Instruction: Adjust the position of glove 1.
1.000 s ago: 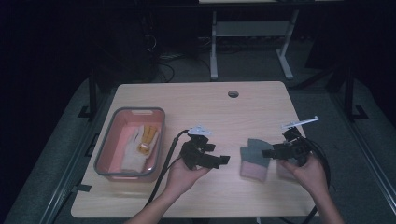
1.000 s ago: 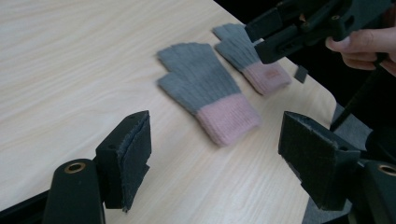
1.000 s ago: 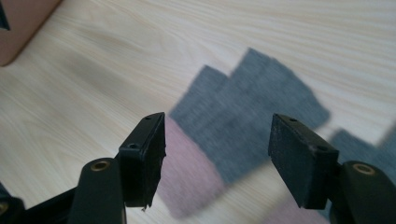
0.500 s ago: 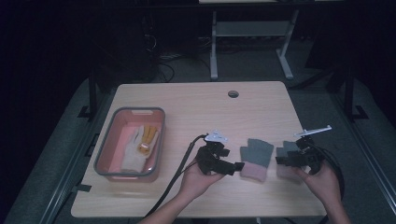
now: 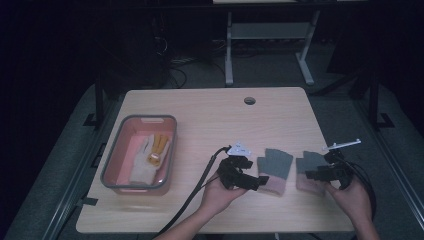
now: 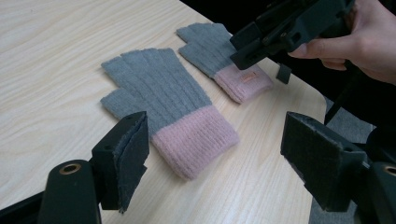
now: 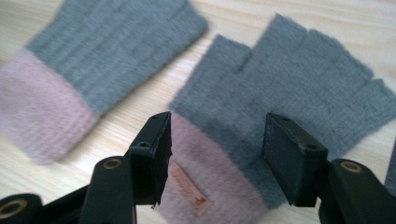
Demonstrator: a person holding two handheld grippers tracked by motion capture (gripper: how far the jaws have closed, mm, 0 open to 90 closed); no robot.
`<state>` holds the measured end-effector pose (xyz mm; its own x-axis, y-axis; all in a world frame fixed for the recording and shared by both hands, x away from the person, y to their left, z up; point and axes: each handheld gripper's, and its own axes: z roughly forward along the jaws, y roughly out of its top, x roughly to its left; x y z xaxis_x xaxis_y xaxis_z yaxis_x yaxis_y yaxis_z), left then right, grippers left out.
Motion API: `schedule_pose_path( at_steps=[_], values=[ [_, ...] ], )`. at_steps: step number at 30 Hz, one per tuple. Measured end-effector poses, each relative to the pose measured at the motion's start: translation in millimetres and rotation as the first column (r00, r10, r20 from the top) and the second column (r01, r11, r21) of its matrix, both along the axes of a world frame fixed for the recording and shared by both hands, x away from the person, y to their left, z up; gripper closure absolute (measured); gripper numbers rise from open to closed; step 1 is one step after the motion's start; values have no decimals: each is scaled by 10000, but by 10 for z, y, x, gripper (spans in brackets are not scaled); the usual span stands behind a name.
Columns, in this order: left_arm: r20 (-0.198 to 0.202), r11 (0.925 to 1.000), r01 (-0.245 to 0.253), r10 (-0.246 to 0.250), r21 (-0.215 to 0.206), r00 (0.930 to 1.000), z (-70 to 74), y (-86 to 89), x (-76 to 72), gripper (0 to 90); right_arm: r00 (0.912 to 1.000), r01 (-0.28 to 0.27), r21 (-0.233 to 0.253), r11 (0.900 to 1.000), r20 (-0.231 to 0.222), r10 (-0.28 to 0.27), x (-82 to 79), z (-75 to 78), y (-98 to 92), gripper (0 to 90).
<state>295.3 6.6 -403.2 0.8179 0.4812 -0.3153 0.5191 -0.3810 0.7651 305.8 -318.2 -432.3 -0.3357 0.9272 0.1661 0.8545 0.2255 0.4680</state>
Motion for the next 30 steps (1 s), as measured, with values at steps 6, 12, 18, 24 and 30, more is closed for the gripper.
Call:
schedule_pose_path(
  at_steps=[6, 12, 18, 24, 30],
  values=[
    [-35, 9999, 75, -74, 129, 10000, -44, -49, 2, 233, 9997, 91, -379, 9992, -211, -99, 4, -112, -32, 440],
    [-119, 9997, 103, -100, 206, 9999, -73, -71, 4, 231, 9997, 62, -473, 9989, -212, -73, 6, -143, -10, 487],
    [-212, 9997, 67, -62, 246, 9998, -97, -67, -4, 231, 9990, -52, -279, 9996, -449, 40, 16, -129, 25, 718],
    [-244, 9993, -6, 16, 372, 9997, -97, -24, 12, 232, 9998, 65, -177, 9998, -166, -68, -16, -112, 27, 807],
    [-172, 9993, -168, 174, 334, 9997, -78, 34, 31, 233, 9999, 169, -15, 9999, 36, -169, -50, 3, 31, 818]
  ],
)
